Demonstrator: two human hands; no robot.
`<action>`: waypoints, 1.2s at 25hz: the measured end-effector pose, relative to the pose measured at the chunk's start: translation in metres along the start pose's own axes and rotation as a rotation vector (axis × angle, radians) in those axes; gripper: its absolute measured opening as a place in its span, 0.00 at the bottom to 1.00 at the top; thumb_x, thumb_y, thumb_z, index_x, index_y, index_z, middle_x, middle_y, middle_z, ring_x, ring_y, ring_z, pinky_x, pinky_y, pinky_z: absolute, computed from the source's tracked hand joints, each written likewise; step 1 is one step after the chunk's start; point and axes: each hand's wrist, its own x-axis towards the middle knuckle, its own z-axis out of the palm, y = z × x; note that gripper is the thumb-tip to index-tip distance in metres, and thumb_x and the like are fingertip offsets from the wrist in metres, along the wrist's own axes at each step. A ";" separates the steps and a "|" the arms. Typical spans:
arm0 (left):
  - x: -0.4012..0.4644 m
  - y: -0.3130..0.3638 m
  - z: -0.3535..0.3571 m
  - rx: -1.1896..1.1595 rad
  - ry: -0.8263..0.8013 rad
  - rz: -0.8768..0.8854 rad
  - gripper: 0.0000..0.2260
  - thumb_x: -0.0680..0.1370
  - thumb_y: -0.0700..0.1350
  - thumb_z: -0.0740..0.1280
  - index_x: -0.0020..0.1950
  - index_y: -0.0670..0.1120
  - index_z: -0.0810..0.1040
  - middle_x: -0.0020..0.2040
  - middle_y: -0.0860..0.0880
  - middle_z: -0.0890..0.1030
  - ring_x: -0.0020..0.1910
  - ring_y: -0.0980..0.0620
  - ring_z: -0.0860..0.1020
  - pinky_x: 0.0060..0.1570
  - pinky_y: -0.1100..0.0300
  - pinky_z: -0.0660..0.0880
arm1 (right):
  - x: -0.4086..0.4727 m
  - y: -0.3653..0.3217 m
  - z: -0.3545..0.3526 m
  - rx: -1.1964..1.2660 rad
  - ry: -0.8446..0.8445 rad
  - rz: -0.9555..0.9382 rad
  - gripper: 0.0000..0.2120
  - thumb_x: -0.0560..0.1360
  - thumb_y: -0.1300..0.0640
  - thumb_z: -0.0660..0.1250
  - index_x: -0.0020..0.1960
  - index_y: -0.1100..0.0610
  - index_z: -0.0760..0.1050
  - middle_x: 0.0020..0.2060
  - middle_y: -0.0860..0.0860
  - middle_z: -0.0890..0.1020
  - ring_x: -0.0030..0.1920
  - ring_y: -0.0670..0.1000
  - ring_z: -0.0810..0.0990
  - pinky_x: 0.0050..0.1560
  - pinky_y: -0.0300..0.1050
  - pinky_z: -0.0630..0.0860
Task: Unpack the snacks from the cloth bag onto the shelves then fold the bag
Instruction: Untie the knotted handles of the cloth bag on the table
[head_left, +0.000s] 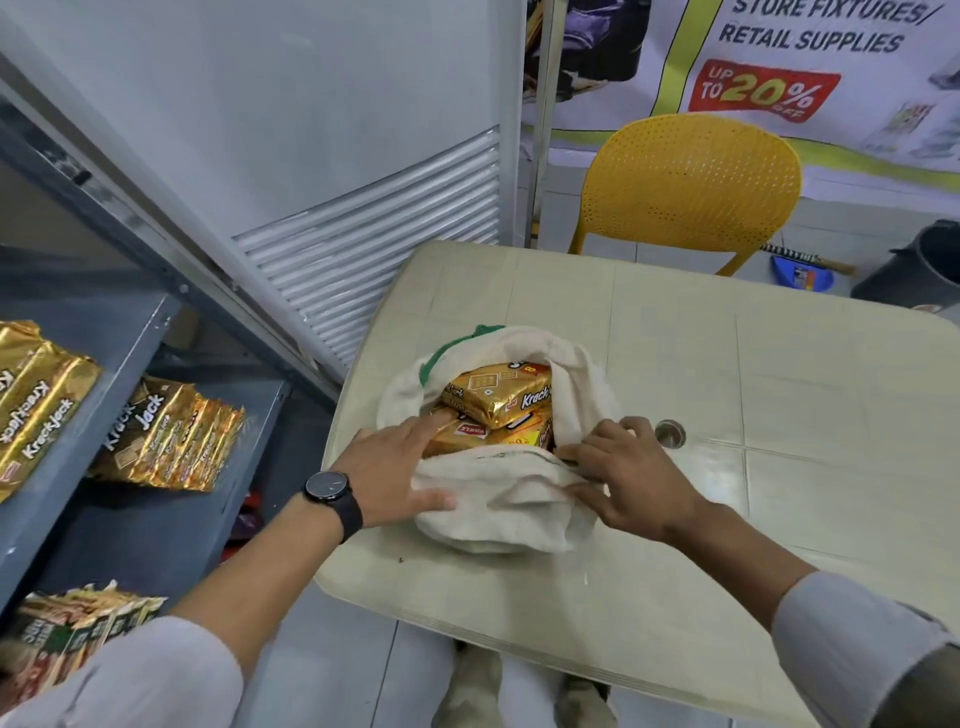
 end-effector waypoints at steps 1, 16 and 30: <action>-0.006 -0.002 0.000 0.061 -0.011 0.020 0.35 0.71 0.76 0.59 0.74 0.63 0.63 0.67 0.56 0.78 0.63 0.49 0.76 0.58 0.50 0.68 | -0.011 -0.002 0.004 -0.005 0.043 -0.033 0.14 0.74 0.46 0.69 0.58 0.48 0.80 0.44 0.43 0.81 0.49 0.52 0.78 0.55 0.55 0.69; 0.022 0.000 0.019 -0.323 0.321 -0.221 0.32 0.79 0.72 0.42 0.51 0.56 0.81 0.47 0.56 0.82 0.46 0.50 0.81 0.44 0.54 0.77 | 0.036 -0.003 0.010 0.030 0.027 0.469 0.21 0.82 0.47 0.53 0.74 0.45 0.65 0.67 0.50 0.76 0.55 0.58 0.81 0.52 0.58 0.73; 0.078 -0.031 0.009 -0.384 0.057 -0.455 0.25 0.81 0.64 0.48 0.74 0.58 0.69 0.64 0.44 0.82 0.60 0.39 0.79 0.59 0.47 0.77 | 0.100 0.056 0.010 0.576 -0.073 0.860 0.19 0.84 0.46 0.57 0.73 0.45 0.74 0.68 0.55 0.80 0.69 0.63 0.74 0.70 0.60 0.69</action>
